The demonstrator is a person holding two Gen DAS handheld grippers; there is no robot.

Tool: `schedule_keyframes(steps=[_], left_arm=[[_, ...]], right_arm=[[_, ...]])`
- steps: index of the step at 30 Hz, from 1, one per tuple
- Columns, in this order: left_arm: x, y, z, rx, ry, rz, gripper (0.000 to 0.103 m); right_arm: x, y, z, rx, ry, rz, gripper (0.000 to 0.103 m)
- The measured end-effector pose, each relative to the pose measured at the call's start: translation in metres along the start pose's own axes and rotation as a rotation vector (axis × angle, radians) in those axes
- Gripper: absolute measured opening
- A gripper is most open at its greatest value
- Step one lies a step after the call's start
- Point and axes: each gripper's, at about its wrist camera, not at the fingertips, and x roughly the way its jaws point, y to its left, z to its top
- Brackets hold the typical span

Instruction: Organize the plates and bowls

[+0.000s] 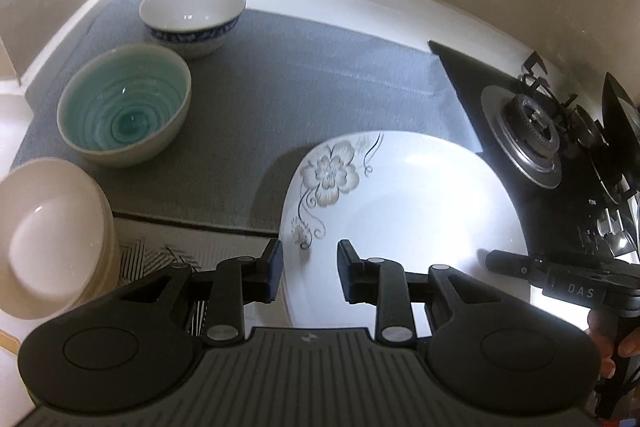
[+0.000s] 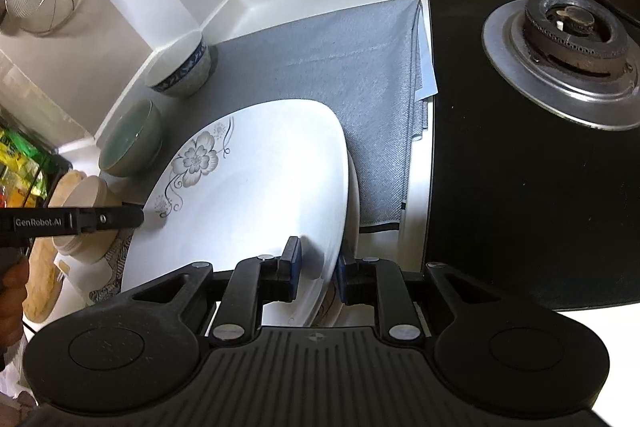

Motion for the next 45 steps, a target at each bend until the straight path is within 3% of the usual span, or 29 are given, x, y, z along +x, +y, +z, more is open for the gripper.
schedule_keyframes(steps=[2,4,8,9,12,15,18,23,27,31,34,45], left_arm=[[-0.003,0.0,0.0,0.0,-0.012,0.0,0.048],[-0.003,0.001,0.0,0.002,-0.019,0.005,0.052],[0.0,0.003,-0.001,-0.015,-0.012,0.014,0.061],[0.0,0.003,-0.001,-0.017,-0.013,0.016,0.064],[-0.001,0.003,0.0,-0.015,-0.018,0.018,0.073],[0.0,0.0,-0.001,-0.011,-0.017,0.015,0.077],[0.001,-0.003,-0.002,-0.003,-0.012,0.017,0.079],[0.002,-0.004,-0.003,-0.014,-0.01,0.014,0.084],[0.002,-0.005,-0.002,-0.025,-0.019,0.012,0.092],[-0.003,-0.008,-0.003,-0.028,-0.033,0.003,0.093],[-0.007,-0.009,-0.004,-0.033,-0.05,0.001,0.103],[-0.035,0.001,-0.017,-0.083,-0.112,0.022,0.103]], right_arm=[[-0.004,0.001,0.002,-0.026,0.0,-0.01,0.025],[-0.01,0.004,0.004,-0.07,-0.029,-0.057,0.042],[-0.024,0.007,0.01,-0.138,-0.089,-0.069,0.042],[-0.025,0.008,0.011,-0.145,-0.095,-0.065,0.041],[-0.019,0.008,0.008,-0.17,-0.074,-0.055,0.016],[-0.014,0.01,0.005,-0.203,-0.087,-0.043,0.012],[-0.004,0.01,0.004,-0.167,-0.043,-0.022,0.012],[-0.009,0.009,0.006,-0.121,-0.047,-0.011,0.014],[-0.012,0.014,0.011,-0.114,-0.043,-0.007,0.029],[-0.012,0.026,0.012,-0.136,-0.032,0.015,0.038],[-0.012,0.036,0.011,-0.165,-0.025,0.035,0.043],[-0.012,0.073,0.006,-0.26,0.001,0.102,0.063]])
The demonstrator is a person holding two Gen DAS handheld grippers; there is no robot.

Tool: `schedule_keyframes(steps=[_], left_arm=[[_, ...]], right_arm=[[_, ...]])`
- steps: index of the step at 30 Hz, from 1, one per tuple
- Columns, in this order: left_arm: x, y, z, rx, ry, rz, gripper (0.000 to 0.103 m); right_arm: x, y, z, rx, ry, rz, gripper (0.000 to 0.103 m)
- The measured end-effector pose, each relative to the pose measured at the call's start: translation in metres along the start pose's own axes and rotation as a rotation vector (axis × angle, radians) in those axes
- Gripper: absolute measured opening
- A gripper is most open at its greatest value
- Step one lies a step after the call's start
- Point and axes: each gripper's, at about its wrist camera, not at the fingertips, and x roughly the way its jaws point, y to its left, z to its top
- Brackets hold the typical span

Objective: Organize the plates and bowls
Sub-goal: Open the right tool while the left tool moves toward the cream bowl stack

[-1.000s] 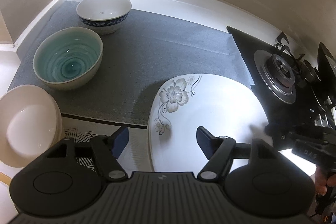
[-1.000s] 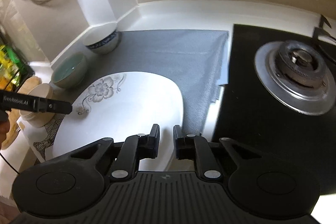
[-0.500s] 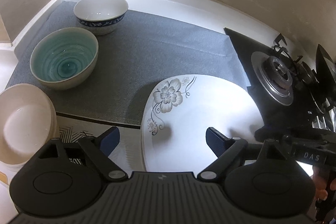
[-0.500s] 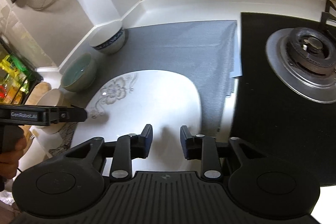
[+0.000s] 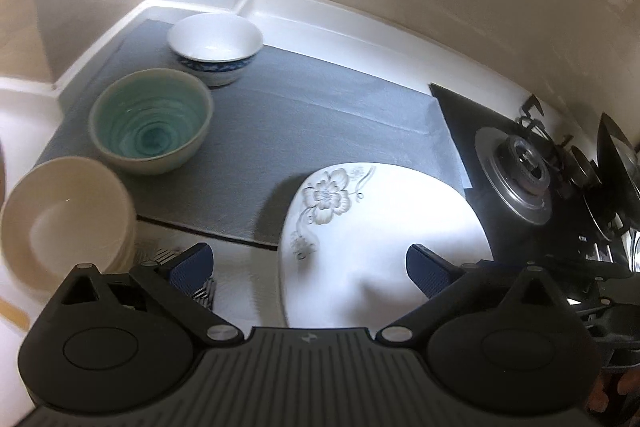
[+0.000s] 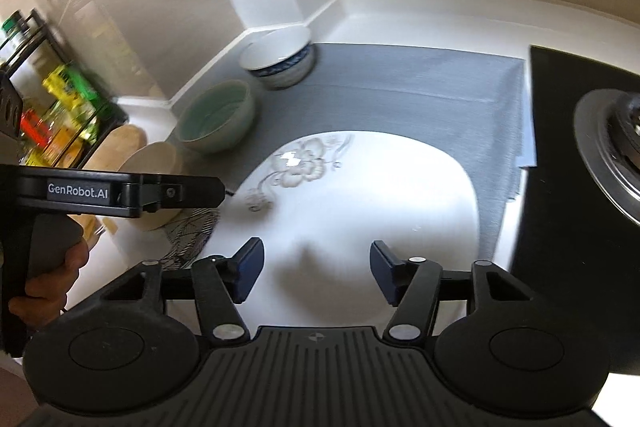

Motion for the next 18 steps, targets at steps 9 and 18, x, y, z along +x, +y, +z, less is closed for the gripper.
schedule_keyframes(steps=[9,18], left_arm=[[-0.026,0.032,-0.017,-0.087,-0.021,0.055,0.103],[-0.056,0.08,-0.019,-0.216,-0.09,0.173,0.103]], right_arm=[[0.017,0.031,0.01,-0.103,0.035,0.064,0.069],[0.041,0.067,0.025,-0.185,0.073,0.135,0.071]])
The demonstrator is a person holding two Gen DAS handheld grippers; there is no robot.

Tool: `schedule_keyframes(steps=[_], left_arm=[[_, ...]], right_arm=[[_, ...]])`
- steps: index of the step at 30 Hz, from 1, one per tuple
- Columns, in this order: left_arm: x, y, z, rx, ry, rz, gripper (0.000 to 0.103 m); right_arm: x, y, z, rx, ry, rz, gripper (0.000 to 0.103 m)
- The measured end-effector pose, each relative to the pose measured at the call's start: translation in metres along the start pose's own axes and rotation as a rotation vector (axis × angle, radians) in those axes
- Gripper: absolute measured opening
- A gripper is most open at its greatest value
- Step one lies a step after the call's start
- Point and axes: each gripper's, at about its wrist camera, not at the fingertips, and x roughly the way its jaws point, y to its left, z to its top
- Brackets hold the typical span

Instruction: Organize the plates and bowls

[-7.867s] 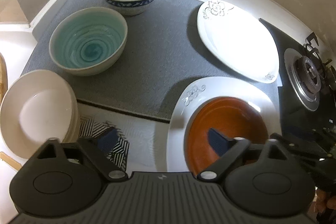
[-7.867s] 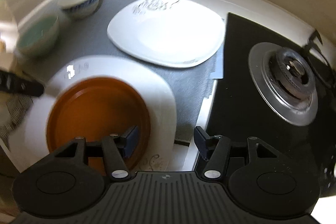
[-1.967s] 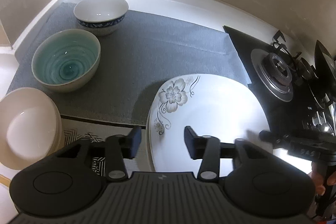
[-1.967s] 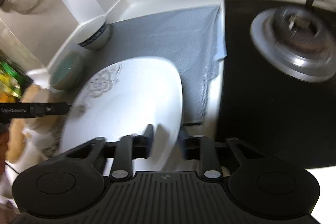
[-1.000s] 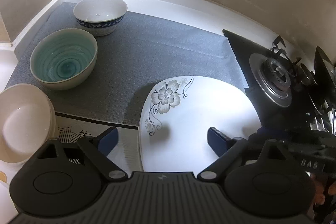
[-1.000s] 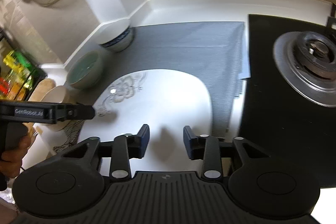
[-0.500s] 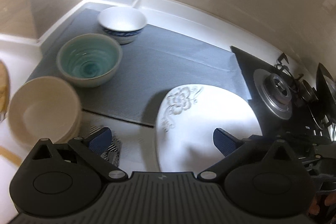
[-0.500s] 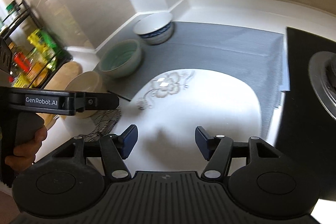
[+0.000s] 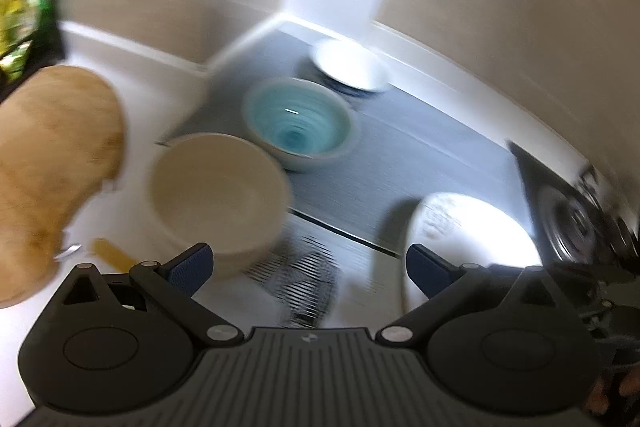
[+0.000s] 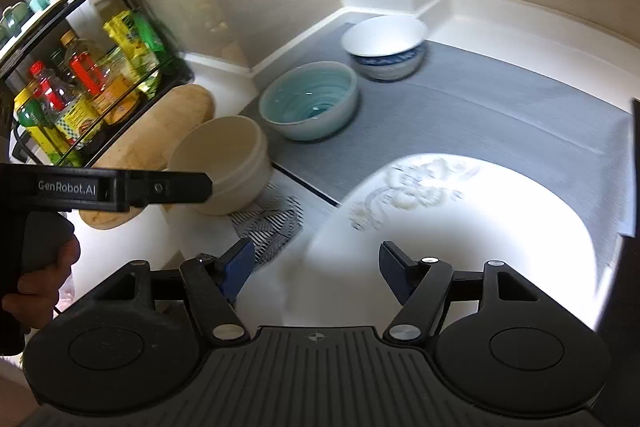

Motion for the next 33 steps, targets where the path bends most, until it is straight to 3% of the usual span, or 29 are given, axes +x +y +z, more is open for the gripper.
schedule_keyframes(steps=[8,13,23,33], left_arm=[[0.005,0.059,0.019,-0.168,0.034,0.159,0.103],[0.015,0.084,0.026,-0.209,0.076,0.204,0.103],[0.037,0.114,0.037,-0.265,0.11,0.227,0.103],[0.061,0.127,0.046,-0.249,0.169,0.231,0.103]], right_arm=[[0.034,0.022,0.028,0.0,0.024,0.029,0.072],[0.057,0.032,0.041,0.015,0.043,0.03,0.072],[0.106,0.048,0.064,0.019,0.112,0.005,0.072],[0.142,0.055,0.074,0.043,0.164,-0.02,0.072]])
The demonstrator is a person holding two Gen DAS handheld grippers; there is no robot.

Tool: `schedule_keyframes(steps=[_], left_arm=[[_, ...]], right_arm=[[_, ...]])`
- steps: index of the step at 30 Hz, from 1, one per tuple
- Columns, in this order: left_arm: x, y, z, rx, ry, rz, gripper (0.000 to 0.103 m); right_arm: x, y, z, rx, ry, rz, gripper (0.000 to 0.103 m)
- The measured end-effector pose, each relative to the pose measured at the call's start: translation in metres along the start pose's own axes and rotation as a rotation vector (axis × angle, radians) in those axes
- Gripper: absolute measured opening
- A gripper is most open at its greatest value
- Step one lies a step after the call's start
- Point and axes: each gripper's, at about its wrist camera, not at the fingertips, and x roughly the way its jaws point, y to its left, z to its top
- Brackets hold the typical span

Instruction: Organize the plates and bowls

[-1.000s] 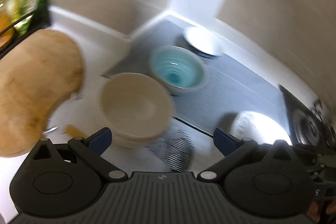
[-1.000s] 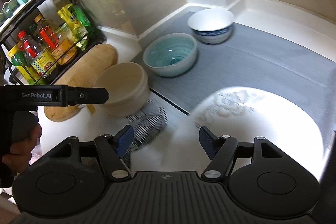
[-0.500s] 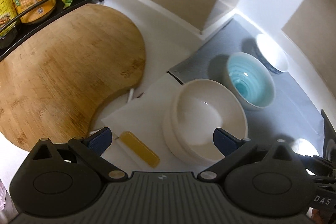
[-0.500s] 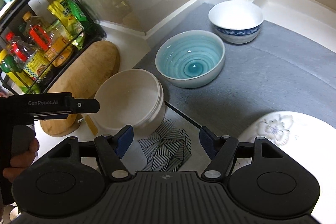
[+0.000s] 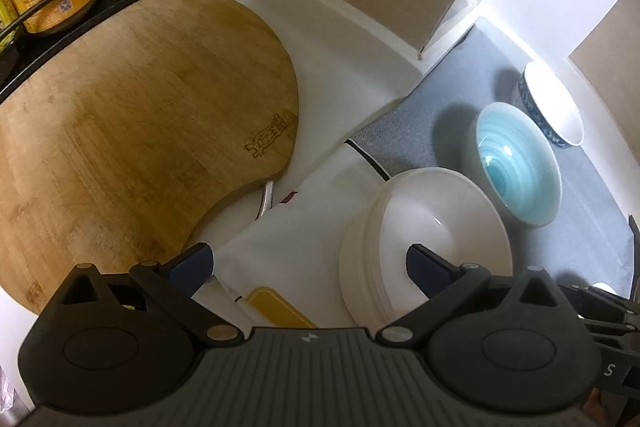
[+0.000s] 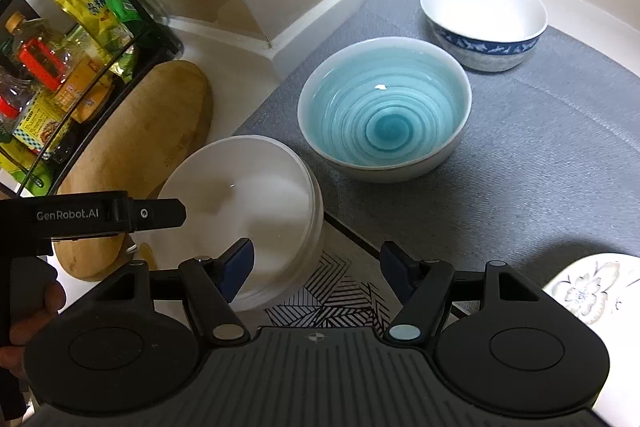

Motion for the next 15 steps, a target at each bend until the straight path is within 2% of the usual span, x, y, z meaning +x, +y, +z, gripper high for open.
schedule_keyframes(steps=[15], left_arm=[[0.02,-0.004,0.01,0.028,0.023,0.004,0.103]], right_arm=[[0.011,0.002,0.002,0.034,0.018,-0.021,0.075]])
